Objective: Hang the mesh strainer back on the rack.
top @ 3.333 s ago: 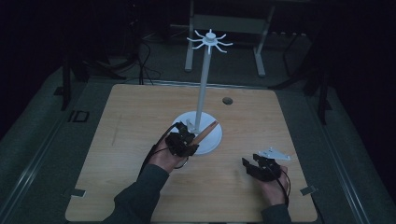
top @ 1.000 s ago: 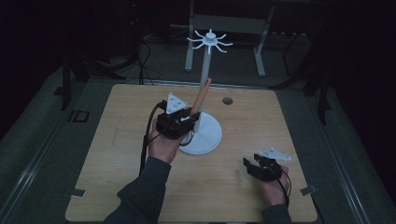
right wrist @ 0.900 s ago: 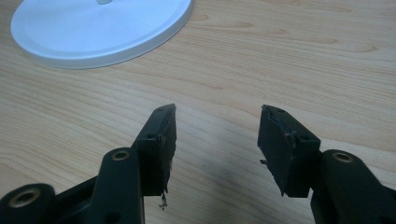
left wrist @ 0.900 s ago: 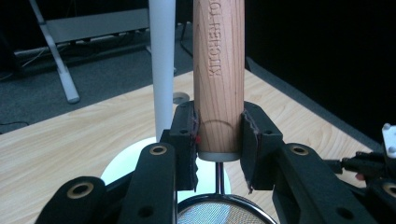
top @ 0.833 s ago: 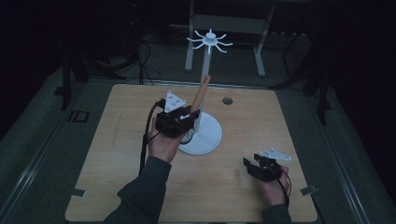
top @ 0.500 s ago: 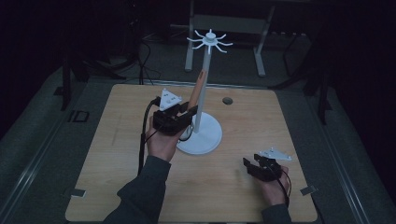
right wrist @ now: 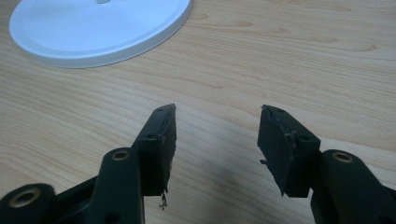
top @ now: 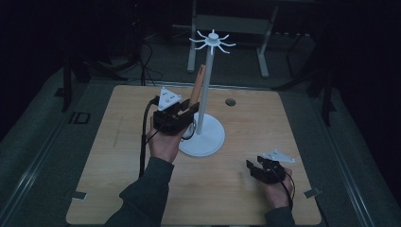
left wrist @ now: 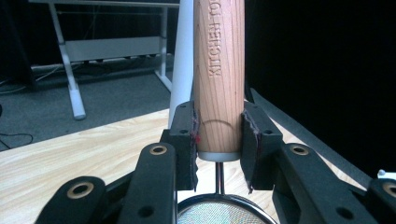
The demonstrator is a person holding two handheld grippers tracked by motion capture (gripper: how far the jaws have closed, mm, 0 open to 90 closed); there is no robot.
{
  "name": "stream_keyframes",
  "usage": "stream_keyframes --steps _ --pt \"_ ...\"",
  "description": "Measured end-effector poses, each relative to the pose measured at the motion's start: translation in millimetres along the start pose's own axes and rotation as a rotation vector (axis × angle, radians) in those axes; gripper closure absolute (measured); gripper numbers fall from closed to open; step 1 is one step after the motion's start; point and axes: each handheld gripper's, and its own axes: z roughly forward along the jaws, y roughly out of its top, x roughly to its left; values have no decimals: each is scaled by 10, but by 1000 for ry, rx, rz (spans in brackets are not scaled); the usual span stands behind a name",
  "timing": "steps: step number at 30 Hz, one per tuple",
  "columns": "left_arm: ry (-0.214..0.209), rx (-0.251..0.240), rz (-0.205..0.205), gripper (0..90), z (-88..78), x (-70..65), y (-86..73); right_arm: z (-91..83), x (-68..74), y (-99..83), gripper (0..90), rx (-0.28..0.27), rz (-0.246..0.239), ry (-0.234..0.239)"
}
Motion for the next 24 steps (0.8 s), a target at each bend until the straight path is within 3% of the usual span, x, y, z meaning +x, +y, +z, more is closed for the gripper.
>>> stream_keyframes --steps 24 --pt "21 -94 -48 693 -73 -2 99 7 1 -6 466 4 6 2"
